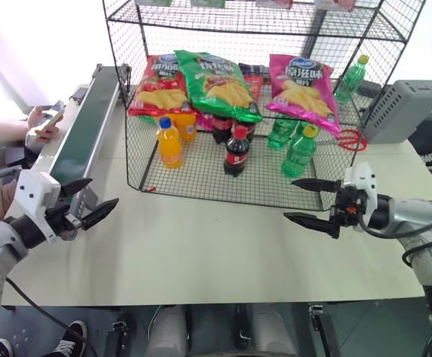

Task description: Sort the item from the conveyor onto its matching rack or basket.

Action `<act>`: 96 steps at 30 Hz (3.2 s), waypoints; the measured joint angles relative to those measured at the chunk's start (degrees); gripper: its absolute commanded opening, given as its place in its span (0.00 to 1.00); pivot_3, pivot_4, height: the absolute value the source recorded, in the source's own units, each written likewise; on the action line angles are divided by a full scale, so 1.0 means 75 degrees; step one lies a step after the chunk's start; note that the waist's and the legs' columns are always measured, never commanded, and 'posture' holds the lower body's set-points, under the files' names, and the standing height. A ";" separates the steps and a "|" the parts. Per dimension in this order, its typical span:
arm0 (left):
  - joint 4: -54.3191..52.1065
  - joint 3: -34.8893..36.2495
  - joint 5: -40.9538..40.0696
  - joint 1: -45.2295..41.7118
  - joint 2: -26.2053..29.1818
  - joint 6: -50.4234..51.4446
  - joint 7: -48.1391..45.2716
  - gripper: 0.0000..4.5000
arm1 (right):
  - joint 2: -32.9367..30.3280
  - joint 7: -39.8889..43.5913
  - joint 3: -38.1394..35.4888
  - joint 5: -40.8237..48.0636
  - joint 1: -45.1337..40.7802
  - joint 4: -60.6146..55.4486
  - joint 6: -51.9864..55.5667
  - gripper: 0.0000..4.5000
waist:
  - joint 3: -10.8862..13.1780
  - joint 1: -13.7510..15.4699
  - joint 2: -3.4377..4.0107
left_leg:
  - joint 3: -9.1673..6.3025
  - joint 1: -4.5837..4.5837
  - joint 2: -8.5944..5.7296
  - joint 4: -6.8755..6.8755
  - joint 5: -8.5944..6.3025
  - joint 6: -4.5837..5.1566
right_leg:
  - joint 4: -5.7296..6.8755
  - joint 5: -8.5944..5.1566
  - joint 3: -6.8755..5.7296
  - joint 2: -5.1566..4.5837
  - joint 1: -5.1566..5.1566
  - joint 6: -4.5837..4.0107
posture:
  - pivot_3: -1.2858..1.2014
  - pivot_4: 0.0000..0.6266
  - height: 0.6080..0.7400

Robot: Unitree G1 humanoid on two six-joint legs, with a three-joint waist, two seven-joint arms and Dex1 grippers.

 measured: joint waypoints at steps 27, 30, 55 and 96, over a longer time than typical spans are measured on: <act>0.0015 0.0088 0.0208 -0.0036 -0.0014 -0.0170 -0.0174 0.96 | 0.0040 0.0114 0.0102 -0.0241 -0.0173 0.0326 -0.0292 0.99 | 0.0000 -0.0001 0.0000 | 0.0002 0.0001 0.0000 0.0000 0.0000 0.0000 | 0.0004 0.0001 0.0000 0.0000 0.0000 0.0001 | 0.52 0.24 1.00; 0.0038 0.0084 0.0240 -0.0037 -0.0023 -0.0238 -0.0190 0.96 | 0.0044 0.0113 0.0102 -0.0248 -0.0178 0.0326 -0.0307 0.99 | 0.0000 -0.0002 0.0000 | 0.0002 0.0002 0.0000 0.0000 0.0000 0.0000 | 0.0004 0.0001 0.0000 0.0000 0.0000 0.0001 | 0.52 0.24 1.00; 0.0176 0.0015 0.0555 0.0069 -0.0148 -0.0410 -0.0332 0.96 | 0.0203 0.0104 0.0167 -0.0444 -0.0383 0.0618 -0.0511 0.99 | 0.0000 -0.0004 0.0000 | 0.0002 0.0003 0.0000 0.0000 0.0000 0.0000 | 0.0006 0.0001 0.0000 0.0000 0.0000 0.0000 | 0.52 0.24 1.00; 0.0205 -0.0134 0.0629 0.0053 -0.0144 -0.0428 -0.0345 0.96 | 0.0237 0.0082 0.0175 -0.0605 -0.0478 0.0698 -0.0613 0.99 | 0.0000 -0.0005 0.0000 | 0.0003 0.0003 0.0000 0.0000 0.0000 0.0000 | 0.0007 0.0001 0.0000 0.0000 0.0000 0.0001 | 0.52 0.24 1.00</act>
